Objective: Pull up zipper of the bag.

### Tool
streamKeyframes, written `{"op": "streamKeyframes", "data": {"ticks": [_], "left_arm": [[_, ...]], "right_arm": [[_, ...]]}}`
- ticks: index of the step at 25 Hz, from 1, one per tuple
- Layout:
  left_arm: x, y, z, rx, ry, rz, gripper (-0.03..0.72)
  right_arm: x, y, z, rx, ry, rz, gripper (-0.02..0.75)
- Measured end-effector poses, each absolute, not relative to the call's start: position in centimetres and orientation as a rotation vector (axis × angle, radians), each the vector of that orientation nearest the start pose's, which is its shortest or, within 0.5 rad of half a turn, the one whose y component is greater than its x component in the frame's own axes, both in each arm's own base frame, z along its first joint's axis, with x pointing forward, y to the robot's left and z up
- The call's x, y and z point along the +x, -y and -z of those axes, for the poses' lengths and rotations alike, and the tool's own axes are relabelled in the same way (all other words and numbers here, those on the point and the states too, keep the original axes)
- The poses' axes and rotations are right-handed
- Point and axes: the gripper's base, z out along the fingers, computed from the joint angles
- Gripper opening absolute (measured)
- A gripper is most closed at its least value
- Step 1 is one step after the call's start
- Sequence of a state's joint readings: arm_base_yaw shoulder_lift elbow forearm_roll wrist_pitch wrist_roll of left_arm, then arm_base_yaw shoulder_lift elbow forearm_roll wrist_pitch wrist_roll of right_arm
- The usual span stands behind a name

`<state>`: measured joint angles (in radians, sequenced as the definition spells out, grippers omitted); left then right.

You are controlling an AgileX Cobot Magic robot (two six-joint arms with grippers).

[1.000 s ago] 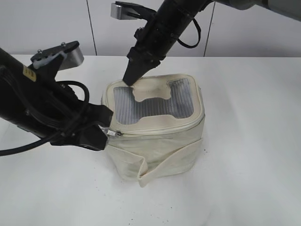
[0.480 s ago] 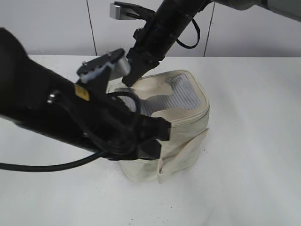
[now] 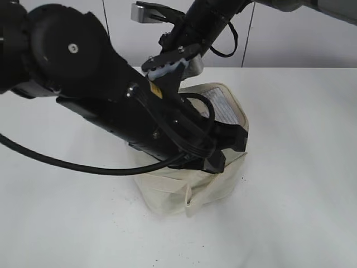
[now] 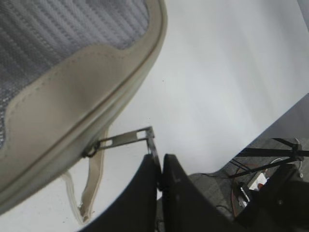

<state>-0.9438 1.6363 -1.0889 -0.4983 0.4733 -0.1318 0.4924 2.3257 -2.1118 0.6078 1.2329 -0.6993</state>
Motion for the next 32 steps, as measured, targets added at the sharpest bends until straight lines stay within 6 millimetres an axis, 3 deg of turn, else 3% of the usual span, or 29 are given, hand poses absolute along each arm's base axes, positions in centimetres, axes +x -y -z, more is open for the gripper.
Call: {"op": "streamKeyframes", "data": {"ticks": [15, 21, 23, 28, 32], "left_arm": [[18.3, 29.9, -23.3, 0.753, -2.602, 0.807, -0.003], [18.0, 29.3, -24.6, 0.830, -2.545, 0.764, 0.044], [17.6, 28.9, -25.6, 0.889, -2.497, 0.732, 0.128], [17.4, 26.9, -28.4, 0.944, -2.401, 0.667, 0.342], [18.7, 24.4, -30.6, 0.844, -2.350, 0.635, 0.386]], "right_arm": [[41.2, -27.7, -21.9, -1.378, -2.395, -0.814, 0.029], [41.2, -27.7, -21.9, -1.339, -2.426, -0.823, 0.043], [41.2, -27.7, -21.9, -1.323, -2.436, -0.827, 0.092], [41.3, -27.9, -22.3, -1.247, -2.459, -0.864, 0.357], [41.4, -27.5, -22.7, -1.225, -2.484, -0.818, 0.477]]}}
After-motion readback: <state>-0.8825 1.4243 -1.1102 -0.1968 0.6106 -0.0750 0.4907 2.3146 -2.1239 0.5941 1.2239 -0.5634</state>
